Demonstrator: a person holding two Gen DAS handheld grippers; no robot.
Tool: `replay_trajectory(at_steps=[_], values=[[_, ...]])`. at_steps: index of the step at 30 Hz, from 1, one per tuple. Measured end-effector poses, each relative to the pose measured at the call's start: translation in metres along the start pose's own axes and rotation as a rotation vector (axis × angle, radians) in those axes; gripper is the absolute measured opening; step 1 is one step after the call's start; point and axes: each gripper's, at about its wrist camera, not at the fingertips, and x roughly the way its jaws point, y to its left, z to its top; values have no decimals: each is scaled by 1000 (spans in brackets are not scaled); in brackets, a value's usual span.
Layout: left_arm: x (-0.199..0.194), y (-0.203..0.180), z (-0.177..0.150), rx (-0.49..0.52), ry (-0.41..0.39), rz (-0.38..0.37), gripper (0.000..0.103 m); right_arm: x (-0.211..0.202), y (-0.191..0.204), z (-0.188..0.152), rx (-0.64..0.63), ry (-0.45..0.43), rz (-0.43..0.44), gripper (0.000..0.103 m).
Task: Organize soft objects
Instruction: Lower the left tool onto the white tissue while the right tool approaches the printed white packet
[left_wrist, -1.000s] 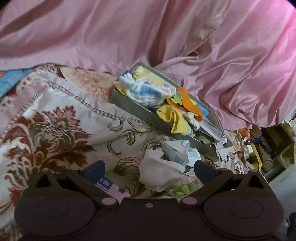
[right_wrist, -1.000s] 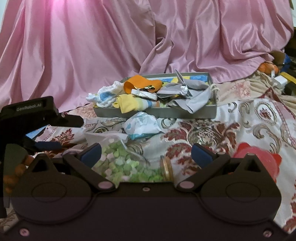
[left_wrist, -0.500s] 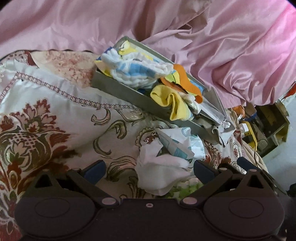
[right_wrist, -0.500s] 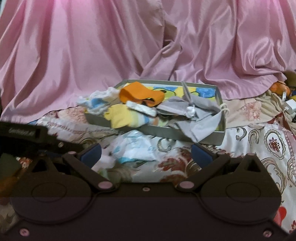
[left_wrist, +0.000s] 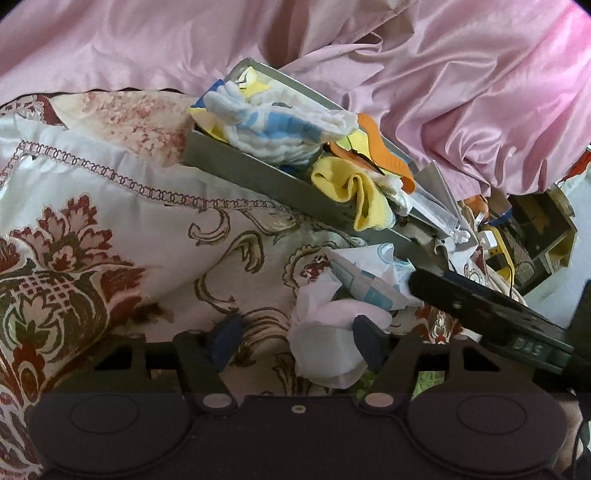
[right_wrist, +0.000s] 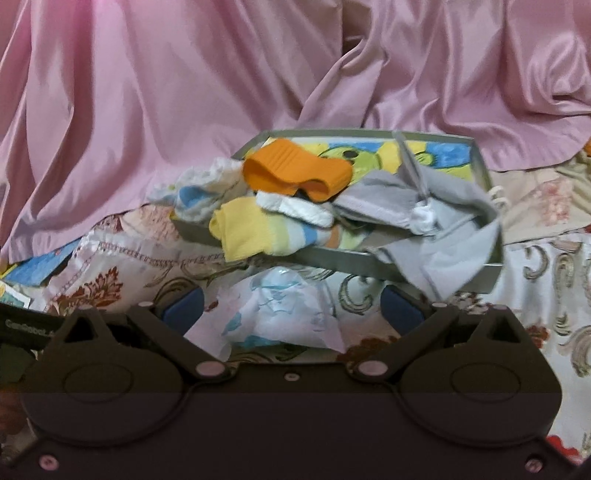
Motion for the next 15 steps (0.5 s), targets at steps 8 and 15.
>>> replay_trajectory(at_steps=[8,15], values=[[1,-6,-2,51,1,-18,50,19,5,0,-41,56,10,87],[5,-2,-2,49,17,-28,29,28,13,4,-97,124,18,77]])
